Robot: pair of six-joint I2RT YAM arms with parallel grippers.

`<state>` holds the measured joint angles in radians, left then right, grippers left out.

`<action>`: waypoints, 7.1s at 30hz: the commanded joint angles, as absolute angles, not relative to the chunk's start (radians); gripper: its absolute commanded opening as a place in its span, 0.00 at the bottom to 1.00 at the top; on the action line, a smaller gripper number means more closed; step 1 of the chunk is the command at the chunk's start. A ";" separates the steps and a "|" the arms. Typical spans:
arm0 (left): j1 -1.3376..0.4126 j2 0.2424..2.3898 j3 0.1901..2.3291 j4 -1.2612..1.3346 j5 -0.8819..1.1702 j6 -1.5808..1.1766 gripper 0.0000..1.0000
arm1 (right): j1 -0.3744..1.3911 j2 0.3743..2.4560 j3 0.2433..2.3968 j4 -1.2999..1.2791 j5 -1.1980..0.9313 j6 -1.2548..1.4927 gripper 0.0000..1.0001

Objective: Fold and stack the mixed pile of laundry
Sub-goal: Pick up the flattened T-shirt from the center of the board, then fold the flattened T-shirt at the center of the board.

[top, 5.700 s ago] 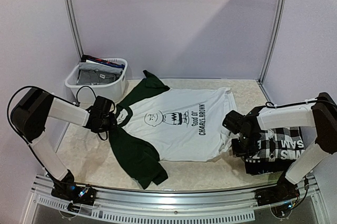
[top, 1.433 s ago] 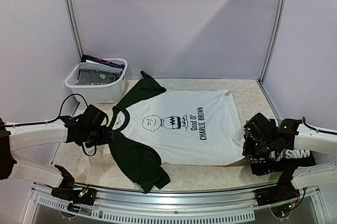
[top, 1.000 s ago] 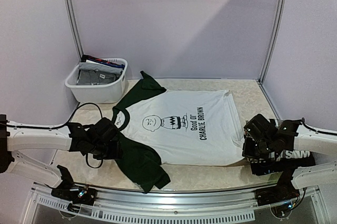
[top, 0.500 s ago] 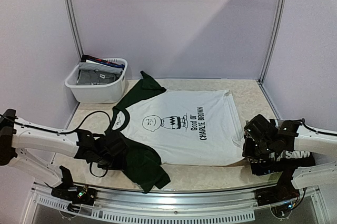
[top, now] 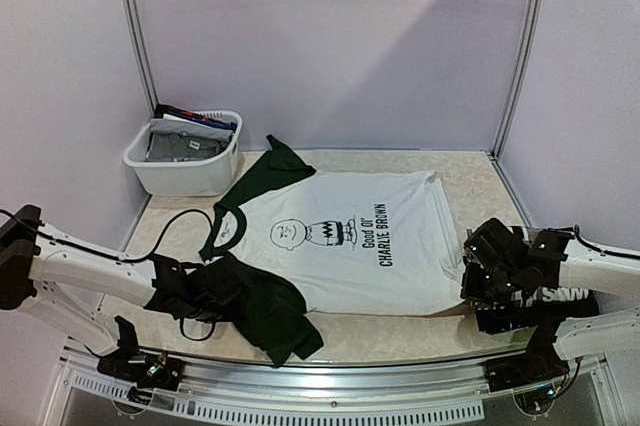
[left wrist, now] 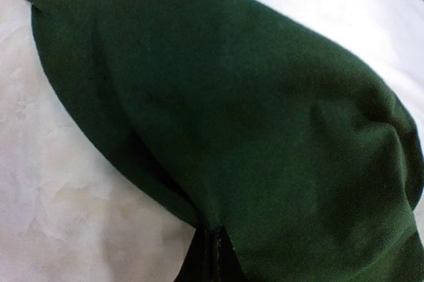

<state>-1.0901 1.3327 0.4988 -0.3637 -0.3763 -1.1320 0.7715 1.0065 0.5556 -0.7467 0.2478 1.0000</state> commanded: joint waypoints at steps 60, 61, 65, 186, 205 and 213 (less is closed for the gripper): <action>-0.691 1.568 1.066 -0.480 -0.489 -0.663 0.00 | 0.503 1.574 1.046 -0.640 0.359 0.726 0.00; -0.685 1.580 1.077 -0.478 -0.484 -0.657 0.00 | 0.495 1.586 1.054 -0.637 0.358 0.723 0.00; -0.657 1.615 1.117 -0.481 -0.474 -0.636 0.00 | 0.471 1.631 1.071 -0.638 0.361 0.709 0.00; -0.460 2.126 1.701 -0.319 -0.077 -0.585 0.00 | 0.698 1.656 0.996 -0.244 -0.146 0.505 0.53; -0.480 1.965 1.525 -0.345 -0.326 -0.522 0.86 | 0.724 1.777 1.084 -0.409 -0.036 0.514 0.52; -0.565 1.854 1.270 -0.279 -0.266 -0.540 0.72 | 0.724 1.829 1.120 -0.461 0.030 0.530 0.49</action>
